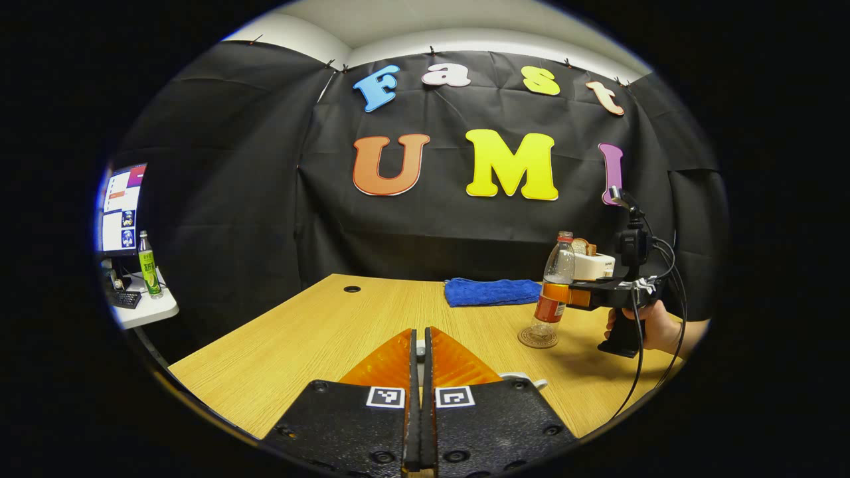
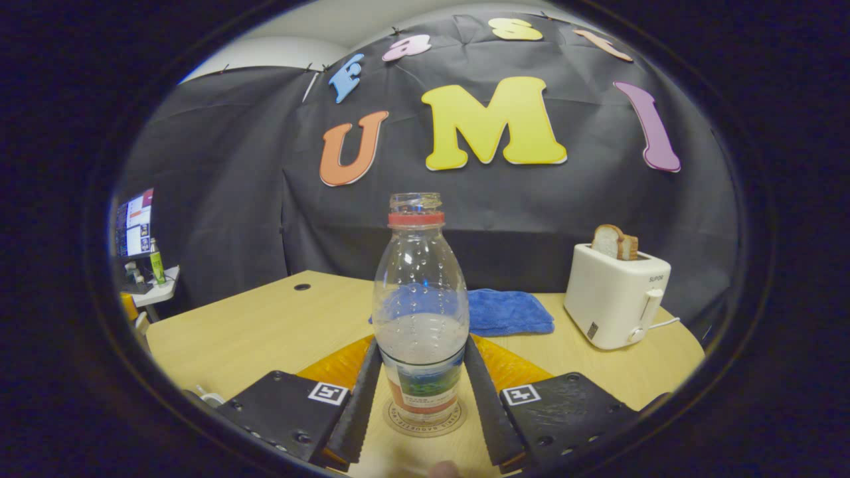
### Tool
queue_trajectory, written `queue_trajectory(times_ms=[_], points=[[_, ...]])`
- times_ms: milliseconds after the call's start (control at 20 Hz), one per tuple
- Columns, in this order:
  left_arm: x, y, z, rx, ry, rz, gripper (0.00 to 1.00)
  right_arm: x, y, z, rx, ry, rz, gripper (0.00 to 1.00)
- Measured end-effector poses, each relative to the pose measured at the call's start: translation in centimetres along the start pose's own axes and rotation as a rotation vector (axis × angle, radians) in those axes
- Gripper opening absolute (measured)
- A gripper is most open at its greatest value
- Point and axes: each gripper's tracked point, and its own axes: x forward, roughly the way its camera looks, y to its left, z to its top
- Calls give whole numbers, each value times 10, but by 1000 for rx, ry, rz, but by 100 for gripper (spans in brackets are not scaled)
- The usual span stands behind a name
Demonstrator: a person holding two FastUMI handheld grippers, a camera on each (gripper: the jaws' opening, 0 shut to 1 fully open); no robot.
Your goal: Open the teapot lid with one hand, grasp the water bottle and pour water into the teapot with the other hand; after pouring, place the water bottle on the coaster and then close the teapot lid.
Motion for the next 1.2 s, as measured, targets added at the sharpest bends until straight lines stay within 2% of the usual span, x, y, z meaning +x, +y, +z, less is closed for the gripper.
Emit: queue_trajectory(times_ms=[550,600,650,900,950,1200], points=[[0,-2,2,2,-5,-8,3,3,2,-14,1,-4,2,77],[0,-2,2,3,-4,-10,3,3,3,-13,1,-9,3,82],[-1,-3,3,3,-5,-11,3,2,3,-12,2,-14,1,97],[-2,-7,7,6,-17,-17,3,-11,6,-11,0,-14,4,96],[-1,-10,7,3,-19,-19,3,-17,6,-10,5,-17,6,99],[5,-39,8,-13,-41,-57,3,-80,-2,-3,13,-82,-11,97]])
